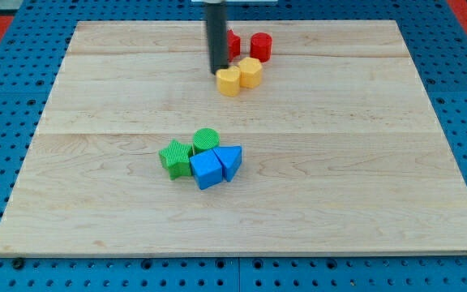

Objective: Separate yellow blocks from each other

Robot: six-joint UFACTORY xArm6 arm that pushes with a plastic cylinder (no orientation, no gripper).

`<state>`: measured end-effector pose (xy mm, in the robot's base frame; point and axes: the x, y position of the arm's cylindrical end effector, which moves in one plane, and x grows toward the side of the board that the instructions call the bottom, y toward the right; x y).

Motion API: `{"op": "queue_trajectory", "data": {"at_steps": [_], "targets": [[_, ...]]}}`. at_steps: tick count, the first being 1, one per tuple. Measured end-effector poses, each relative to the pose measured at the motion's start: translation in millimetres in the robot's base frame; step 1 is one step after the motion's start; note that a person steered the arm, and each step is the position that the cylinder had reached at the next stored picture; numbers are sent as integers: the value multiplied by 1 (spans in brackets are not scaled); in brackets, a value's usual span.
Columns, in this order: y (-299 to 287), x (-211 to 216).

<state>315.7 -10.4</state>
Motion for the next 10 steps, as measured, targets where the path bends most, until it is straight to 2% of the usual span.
{"op": "queue_trajectory", "data": {"at_steps": [1, 2, 3, 4, 5, 6, 7, 8, 9, 10], "targets": [[4, -14], [44, -5], [55, 26], [83, -9], [36, -25], [-34, -22], [-16, 28], [32, 31], [-34, 40], [25, 112]]}}
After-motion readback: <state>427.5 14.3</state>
